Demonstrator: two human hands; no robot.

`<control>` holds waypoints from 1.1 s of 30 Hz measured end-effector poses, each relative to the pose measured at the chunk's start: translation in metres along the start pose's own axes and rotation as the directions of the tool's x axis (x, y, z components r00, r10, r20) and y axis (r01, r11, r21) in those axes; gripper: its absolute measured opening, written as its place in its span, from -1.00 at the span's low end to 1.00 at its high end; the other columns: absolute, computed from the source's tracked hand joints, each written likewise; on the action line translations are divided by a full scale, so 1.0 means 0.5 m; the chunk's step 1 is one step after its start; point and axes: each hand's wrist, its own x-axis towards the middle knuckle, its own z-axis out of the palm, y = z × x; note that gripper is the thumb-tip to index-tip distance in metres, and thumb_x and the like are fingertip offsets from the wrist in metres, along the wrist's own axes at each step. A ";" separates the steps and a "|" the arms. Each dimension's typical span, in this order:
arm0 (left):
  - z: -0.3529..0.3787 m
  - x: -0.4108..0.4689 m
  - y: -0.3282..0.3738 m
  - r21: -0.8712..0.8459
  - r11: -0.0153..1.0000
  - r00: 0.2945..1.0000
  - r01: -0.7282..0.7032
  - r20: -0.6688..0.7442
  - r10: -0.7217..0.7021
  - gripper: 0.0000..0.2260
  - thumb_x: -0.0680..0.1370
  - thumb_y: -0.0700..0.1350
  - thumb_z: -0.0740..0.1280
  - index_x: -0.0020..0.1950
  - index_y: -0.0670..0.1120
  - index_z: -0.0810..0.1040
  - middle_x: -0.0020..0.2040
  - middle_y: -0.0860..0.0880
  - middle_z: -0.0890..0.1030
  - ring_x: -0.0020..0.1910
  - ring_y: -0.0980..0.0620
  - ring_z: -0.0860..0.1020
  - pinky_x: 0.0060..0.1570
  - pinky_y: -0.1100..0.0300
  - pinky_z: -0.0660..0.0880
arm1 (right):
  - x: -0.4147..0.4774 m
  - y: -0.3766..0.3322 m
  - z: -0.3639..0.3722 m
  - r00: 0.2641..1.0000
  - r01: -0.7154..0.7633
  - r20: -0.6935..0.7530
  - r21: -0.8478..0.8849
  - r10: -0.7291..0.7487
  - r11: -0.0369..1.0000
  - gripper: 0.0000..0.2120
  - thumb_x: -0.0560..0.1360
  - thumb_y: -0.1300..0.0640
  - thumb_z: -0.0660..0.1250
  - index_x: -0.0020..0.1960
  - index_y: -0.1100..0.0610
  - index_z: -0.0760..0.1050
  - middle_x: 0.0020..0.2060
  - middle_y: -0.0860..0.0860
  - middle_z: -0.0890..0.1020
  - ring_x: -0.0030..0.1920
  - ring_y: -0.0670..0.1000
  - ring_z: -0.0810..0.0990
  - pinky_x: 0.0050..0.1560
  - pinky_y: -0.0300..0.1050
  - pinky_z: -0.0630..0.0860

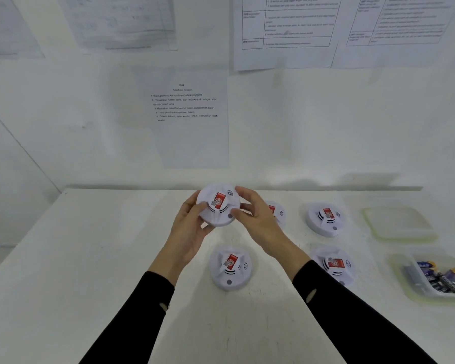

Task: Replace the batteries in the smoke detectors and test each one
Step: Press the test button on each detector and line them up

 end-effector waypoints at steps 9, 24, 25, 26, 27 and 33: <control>-0.094 0.089 -0.019 0.270 0.963 0.983 -0.020 -0.168 0.068 -0.73 0.63 -0.13 0.31 0.30 -0.19 0.45 0.27 -0.19 0.58 0.15 -0.03 0.60 0.14 0.20 0.51 | 0.097 0.058 0.026 0.954 -0.263 0.152 0.013 0.259 0.965 -0.36 0.50 0.31 0.39 0.49 0.04 0.22 0.19 0.16 0.48 0.10 0.11 0.60 0.07 -0.11 0.61; -0.113 0.116 -0.068 0.370 0.927 0.996 -0.064 0.087 0.034 -0.74 0.64 -0.20 0.28 0.25 0.10 0.56 0.16 0.09 0.69 0.17 0.08 0.64 0.03 0.23 0.58 | 0.113 0.153 0.033 0.961 -0.265 0.071 -0.049 0.268 0.963 -0.37 0.34 0.16 0.56 0.26 -0.03 0.28 0.06 0.08 0.61 0.07 0.01 0.62 0.02 -0.17 0.57; -0.117 0.119 -0.069 0.365 0.929 0.996 -0.066 0.082 0.038 -0.74 0.64 -0.19 0.29 0.26 0.09 0.57 0.17 0.08 0.68 0.18 0.07 0.64 0.03 0.23 0.58 | 0.114 0.153 0.035 0.964 -0.256 0.064 -0.048 0.258 0.966 -0.37 0.35 0.17 0.55 0.26 -0.04 0.27 0.06 0.08 0.60 0.06 0.02 0.62 -0.01 -0.20 0.56; -0.122 0.123 -0.071 0.356 0.932 0.996 -0.065 0.075 0.041 -0.74 0.63 -0.19 0.30 0.27 0.07 0.57 0.18 0.06 0.68 0.19 0.06 0.63 0.03 0.23 0.58 | 0.117 0.153 0.037 0.966 -0.249 0.056 -0.058 0.253 0.967 -0.37 0.35 0.18 0.55 0.26 -0.04 0.27 0.05 0.07 0.60 0.04 0.01 0.62 -0.06 -0.24 0.55; -0.129 0.128 -0.073 0.353 0.934 0.997 -0.062 0.070 0.040 -0.73 0.63 -0.19 0.31 0.29 0.06 0.57 0.20 0.05 0.67 0.20 0.04 0.63 0.04 0.22 0.58 | 0.119 0.152 0.040 0.968 -0.242 0.052 -0.077 0.246 0.967 -0.37 0.35 0.18 0.55 0.26 -0.04 0.26 0.05 0.07 0.59 0.02 0.00 0.62 -0.12 -0.28 0.53; -0.152 0.138 -0.076 0.295 0.955 0.996 -0.039 0.089 0.013 -0.68 0.61 -0.23 0.32 0.35 -0.03 0.54 0.24 -0.02 0.65 0.22 -0.01 0.62 0.08 0.17 0.58 | 0.128 0.151 0.052 0.984 -0.137 0.087 -0.205 0.157 0.969 -0.40 0.41 0.20 0.48 0.27 0.00 0.19 -0.05 0.04 0.56 -0.18 -0.05 0.58 -0.25 -0.34 0.54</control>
